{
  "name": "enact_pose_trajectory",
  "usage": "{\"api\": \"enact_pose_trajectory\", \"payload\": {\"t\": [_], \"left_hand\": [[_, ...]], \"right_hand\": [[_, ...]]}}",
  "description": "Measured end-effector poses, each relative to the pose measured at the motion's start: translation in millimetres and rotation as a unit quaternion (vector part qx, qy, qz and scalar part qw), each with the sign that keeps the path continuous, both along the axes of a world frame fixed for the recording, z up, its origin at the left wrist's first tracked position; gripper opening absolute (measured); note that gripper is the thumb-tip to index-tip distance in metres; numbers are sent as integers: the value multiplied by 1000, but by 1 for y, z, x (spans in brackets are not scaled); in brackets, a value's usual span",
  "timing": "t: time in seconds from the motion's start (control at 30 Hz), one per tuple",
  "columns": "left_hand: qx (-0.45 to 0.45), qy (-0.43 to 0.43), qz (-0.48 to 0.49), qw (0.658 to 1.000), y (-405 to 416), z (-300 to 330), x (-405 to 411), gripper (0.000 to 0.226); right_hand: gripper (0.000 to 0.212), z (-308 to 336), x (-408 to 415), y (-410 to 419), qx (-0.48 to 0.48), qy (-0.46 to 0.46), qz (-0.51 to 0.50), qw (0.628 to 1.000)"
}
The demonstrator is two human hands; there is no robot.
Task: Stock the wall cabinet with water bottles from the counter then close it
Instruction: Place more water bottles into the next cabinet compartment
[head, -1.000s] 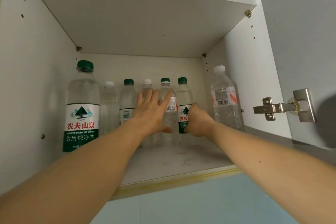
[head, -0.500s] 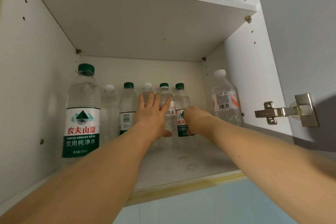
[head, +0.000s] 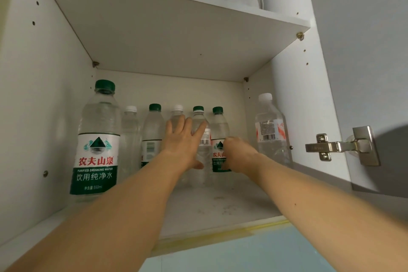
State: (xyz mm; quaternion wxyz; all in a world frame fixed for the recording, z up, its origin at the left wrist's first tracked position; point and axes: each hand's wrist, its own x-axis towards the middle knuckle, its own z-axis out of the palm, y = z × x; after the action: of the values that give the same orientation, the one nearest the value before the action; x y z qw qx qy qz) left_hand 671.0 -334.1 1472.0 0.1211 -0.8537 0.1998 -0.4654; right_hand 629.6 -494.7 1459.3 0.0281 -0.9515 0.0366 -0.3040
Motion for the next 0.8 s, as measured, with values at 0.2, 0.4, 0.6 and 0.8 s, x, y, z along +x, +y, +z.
{"api": "enact_pose_trajectory", "payload": {"t": [0.2,0.4,0.6,0.8], "left_hand": [[-38,3,-118,992,8,3,-28,96],[-80,-114,-162,977,25,12,-78,83],[-167,-199,-140,955,72,-4,-121,85],[-263,-154,-63,950,122,-21,-118,95]], "right_hand": [[19,2,-49,18,-14,-61,30,998],[43,2,-96,5,-86,-239,27,967],[73,-18,-125,-17,28,-194,-42,980],[82,-33,-127,-26,135,-145,-53,979]]}}
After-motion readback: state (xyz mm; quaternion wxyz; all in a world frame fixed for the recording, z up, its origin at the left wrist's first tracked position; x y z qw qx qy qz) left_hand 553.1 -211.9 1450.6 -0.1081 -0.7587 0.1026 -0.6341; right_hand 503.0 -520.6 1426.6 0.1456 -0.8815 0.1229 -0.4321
